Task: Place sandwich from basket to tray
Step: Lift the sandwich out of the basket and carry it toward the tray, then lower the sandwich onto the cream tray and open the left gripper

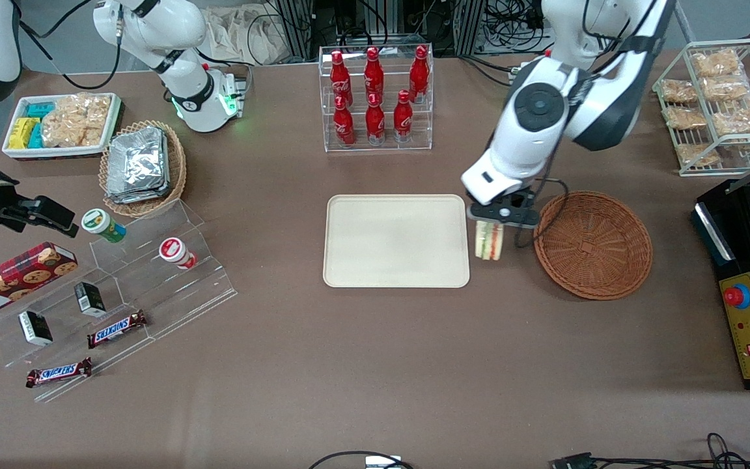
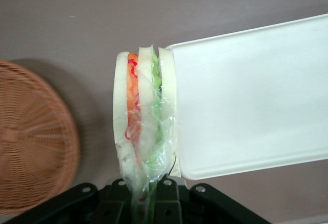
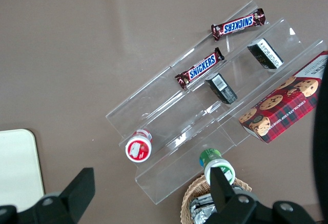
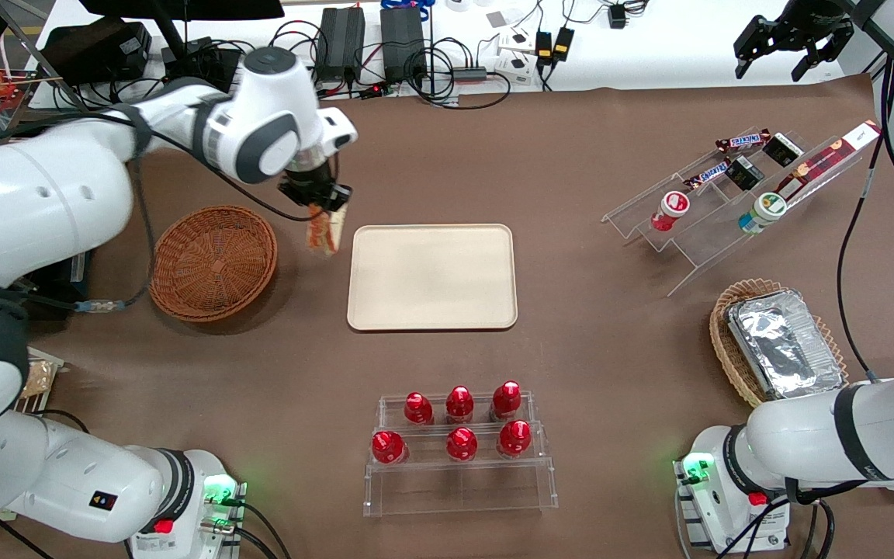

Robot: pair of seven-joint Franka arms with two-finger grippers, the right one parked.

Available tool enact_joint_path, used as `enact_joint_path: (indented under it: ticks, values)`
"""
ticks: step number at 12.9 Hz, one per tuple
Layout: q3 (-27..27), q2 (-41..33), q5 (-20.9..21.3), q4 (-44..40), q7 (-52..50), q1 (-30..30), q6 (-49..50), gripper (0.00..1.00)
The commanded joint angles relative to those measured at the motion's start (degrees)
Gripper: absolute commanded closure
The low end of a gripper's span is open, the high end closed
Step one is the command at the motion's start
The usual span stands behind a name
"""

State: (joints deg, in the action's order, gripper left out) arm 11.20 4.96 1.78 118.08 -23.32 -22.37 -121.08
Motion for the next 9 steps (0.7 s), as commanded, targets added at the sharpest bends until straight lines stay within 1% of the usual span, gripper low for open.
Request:
enact_joint_path:
  ticks: [1, 3, 7, 9]
  values:
    - [-0.74, 6.63, 0.33, -2.33, -5.92, -3.81, -4.84, 0.95]
    - [-0.74, 9.97, 0.77, -2.33, -8.84, -5.49, -8.71, 0.96]
    - [-0.83, 14.28, 1.12, -2.33, -9.37, -8.30, -10.57, 0.96]
    - [-0.83, 16.30, 2.44, -2.33, -9.37, -9.01, -11.27, 0.96]
